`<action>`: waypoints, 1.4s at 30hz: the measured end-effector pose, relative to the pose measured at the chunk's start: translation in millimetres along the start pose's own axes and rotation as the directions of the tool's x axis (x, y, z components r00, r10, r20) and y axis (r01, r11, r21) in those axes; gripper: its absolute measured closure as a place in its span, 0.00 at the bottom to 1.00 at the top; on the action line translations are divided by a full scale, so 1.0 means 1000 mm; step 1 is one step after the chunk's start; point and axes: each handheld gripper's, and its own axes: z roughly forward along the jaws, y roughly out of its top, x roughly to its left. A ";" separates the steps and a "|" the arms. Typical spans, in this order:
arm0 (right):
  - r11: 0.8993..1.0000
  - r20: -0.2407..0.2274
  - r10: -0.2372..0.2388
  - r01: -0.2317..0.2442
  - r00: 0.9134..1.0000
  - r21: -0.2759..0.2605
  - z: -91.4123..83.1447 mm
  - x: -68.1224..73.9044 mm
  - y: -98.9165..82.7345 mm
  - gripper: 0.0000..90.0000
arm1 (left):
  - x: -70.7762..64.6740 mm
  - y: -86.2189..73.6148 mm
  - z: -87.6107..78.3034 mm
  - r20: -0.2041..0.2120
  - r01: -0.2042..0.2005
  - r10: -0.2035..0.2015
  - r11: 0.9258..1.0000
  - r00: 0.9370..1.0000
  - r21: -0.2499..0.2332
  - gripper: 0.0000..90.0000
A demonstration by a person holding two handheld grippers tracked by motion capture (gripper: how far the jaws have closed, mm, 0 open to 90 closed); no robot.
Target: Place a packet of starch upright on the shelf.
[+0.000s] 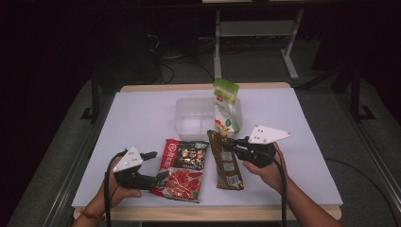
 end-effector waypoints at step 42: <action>0.987 0.193 -0.043 0.072 0.980 -0.142 0.032 -0.014 0.058 0.97 | 0.017 -0.053 -0.009 -0.140 0.054 -0.054 0.999 0.989 -0.002 0.24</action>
